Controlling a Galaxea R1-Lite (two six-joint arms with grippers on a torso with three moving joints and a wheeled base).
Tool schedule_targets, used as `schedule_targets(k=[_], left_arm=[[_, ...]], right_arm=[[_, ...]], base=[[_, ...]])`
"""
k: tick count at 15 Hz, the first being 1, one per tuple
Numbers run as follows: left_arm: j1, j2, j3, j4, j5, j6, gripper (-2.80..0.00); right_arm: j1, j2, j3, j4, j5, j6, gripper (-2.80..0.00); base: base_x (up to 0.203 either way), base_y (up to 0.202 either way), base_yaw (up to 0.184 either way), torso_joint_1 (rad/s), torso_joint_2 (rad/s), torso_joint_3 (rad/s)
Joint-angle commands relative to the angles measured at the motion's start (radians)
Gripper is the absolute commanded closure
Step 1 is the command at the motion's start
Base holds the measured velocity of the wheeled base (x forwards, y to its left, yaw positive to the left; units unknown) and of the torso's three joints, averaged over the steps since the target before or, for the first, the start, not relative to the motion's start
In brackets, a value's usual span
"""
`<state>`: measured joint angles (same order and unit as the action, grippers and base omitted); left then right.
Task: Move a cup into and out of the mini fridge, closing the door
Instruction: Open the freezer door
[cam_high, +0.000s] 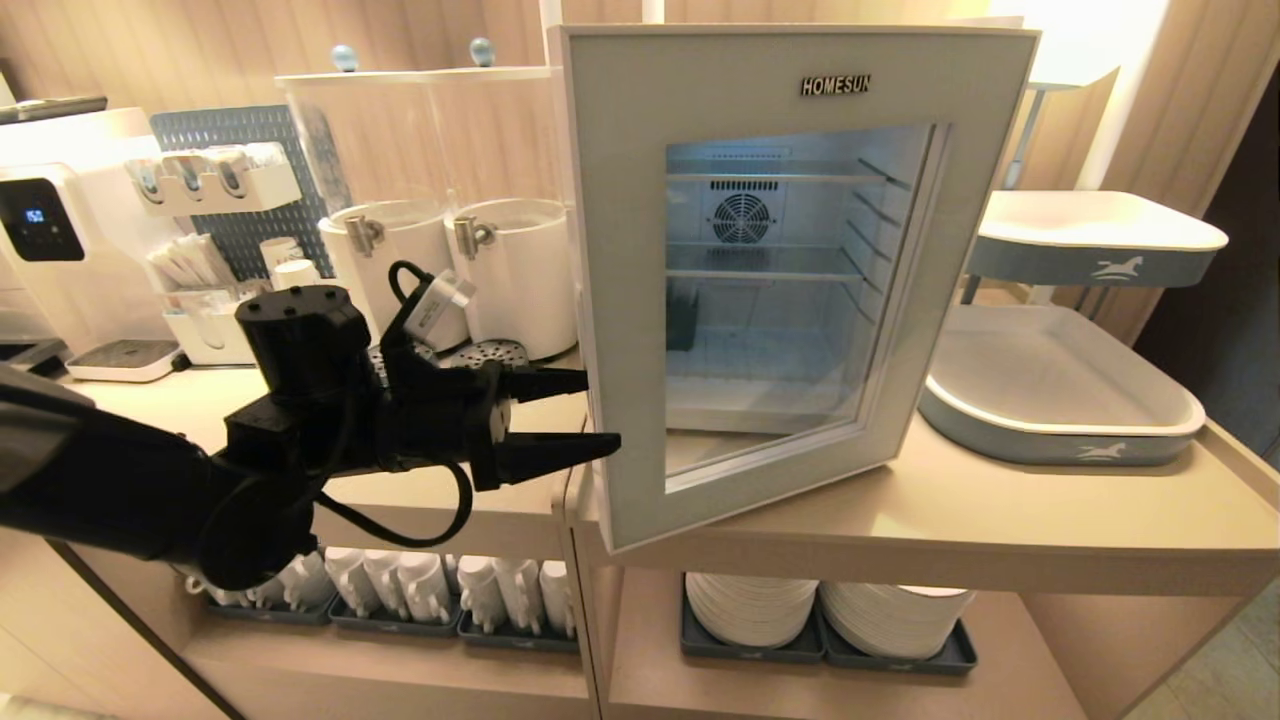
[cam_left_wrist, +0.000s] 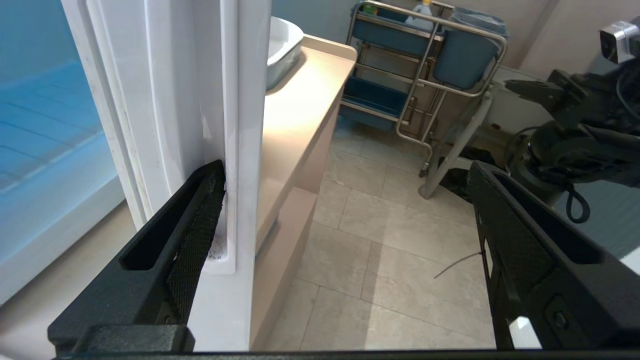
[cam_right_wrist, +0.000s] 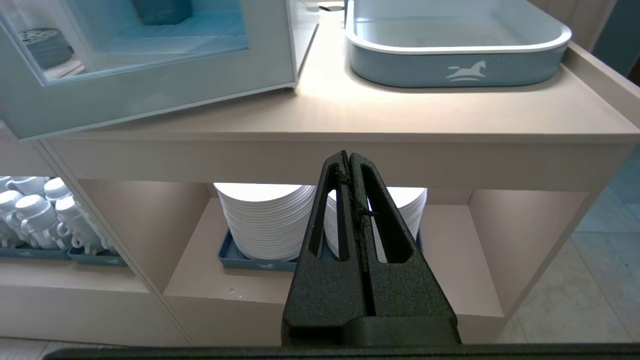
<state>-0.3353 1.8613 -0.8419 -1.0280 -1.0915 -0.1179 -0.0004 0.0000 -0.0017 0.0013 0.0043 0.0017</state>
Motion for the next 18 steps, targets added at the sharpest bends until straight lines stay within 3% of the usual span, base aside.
schedule_targets(k=[1,15,18], left_arm=[[-0.036,0.0,-0.003,-0.007,-0.011,-0.004,-2.8],[-0.292,-0.274,0.267,-0.005,-0.006,-0.002,-2.8],[-0.235,-0.28,0.274,-0.004,-0.002,0.001,-2.8]], right_arm=[[-0.001,0.0,0.0,0.0,0.0,0.0,0.0],[-0.001,0.002,0.0,0.0,0.0,-0.002,0.0],[0.0,0.002,0.0,0.0,0.0,-0.002,0.0]], base=[[0.0,0.0,0.0,0.0,0.0,0.0],[0.0,0.0,0.0,0.0,0.0,0.0],[0.0,0.0,0.0,0.0,0.0,0.0]])
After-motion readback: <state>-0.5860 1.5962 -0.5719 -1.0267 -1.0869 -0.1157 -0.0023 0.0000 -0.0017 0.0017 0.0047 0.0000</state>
